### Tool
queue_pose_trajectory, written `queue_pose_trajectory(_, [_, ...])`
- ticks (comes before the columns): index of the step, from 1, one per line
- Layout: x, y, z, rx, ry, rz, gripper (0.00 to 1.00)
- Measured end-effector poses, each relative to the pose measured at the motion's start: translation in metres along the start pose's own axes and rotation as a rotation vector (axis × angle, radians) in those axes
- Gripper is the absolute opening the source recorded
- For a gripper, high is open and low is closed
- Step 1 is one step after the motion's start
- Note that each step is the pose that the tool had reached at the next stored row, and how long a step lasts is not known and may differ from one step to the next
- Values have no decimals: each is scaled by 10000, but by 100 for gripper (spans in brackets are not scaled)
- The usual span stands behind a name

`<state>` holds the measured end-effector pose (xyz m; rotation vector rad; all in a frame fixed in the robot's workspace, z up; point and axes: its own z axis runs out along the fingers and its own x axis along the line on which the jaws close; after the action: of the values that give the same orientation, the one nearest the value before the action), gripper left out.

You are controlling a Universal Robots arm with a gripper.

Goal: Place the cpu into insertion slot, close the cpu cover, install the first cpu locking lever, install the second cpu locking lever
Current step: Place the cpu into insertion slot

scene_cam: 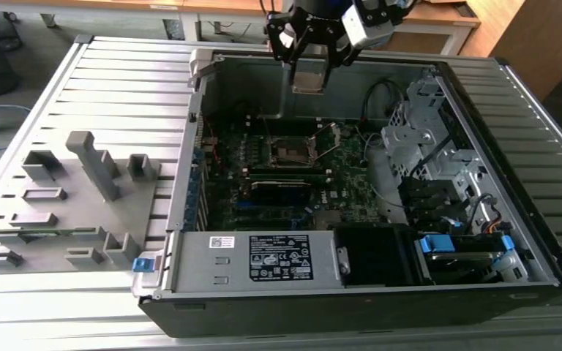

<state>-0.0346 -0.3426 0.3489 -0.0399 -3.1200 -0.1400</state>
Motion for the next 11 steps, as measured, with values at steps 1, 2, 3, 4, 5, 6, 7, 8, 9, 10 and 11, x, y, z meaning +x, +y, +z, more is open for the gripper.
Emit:
queue_pose_trajectory(1, [0, 0, 0, 0, 1, 0, 54])
queue_pose_trajectory(2, [0, 0, 0, 2, 1, 1, 54])
queue_pose_trajectory(3, [0, 0, 0, 2, 1, 0, 54])
queue_pose_trajectory(4, [0, 0, 1, 0, 0, 0, 54])
queue_pose_trajectory(5, [0, 0, 1, 0, 0, 0, 54])
queue_pose_trajectory(6, [0, 0, 2, 0, 0, 0, 54])
queue_pose_trajectory(7, [0, 0, 2, 0, 0, 0, 54])
queue_pose_trajectory(8, [0, 0, 2, 0, 0, 0, 54])
queue_pose_trajectory(9, [0, 0, 4, -1, -1, 0, 54])
queue_pose_trajectory(10, [0, -1, 9, -4, -2, 0, 54])
queue_pose_trajectory(11, [0, -1, 13, -3, -1, 0, 54])
